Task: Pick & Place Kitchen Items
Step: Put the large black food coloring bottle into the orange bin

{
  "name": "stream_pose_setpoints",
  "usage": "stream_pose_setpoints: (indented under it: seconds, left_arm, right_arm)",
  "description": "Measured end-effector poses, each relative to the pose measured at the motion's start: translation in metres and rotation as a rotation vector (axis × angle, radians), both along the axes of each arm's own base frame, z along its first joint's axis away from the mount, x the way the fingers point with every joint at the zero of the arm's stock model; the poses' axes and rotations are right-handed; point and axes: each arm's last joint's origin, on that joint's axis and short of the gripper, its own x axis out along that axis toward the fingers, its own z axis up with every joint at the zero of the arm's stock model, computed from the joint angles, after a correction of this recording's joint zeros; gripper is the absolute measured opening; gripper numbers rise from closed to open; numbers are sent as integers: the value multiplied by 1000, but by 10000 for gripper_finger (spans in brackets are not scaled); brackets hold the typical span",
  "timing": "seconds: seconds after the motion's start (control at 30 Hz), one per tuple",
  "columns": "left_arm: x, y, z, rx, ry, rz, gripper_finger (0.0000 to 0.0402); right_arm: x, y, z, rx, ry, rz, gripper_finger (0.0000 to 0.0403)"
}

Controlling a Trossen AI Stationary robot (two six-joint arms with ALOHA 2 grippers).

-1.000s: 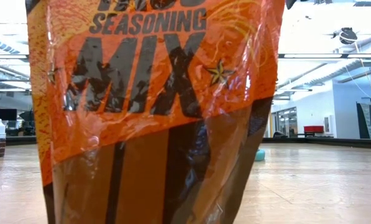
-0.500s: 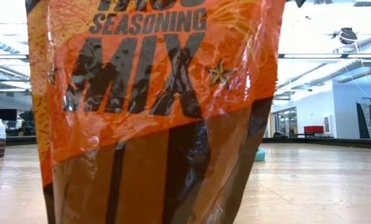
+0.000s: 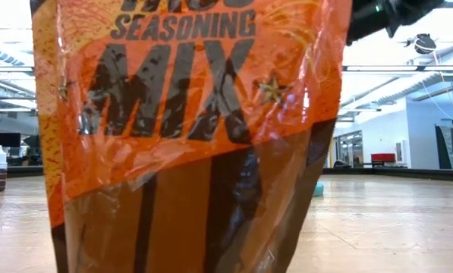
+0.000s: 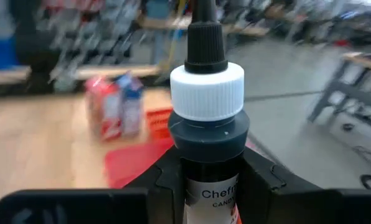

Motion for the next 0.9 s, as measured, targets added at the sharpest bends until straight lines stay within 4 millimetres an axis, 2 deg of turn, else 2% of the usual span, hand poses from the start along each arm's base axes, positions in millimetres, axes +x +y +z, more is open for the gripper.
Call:
stream_pose_setpoints:
  seconds: [0.17,0.33,0.67,0.9]
  left_arm:
    - [0,1,-21,-11,26,27,145]
    - [3,1,-40,-28,20,38,145]
    - [3,1,-79,-79,15,71,145]
    - [3,-4,-94,-103,6,72,145]
  right_arm:
    - [-19,-13,-35,40,-68,-87,89]
    - [-27,-25,-56,62,-97,-158,89]
    - [-19,-46,-82,76,-59,-227,89]
    - [-12,-64,-104,98,-68,-276,89]
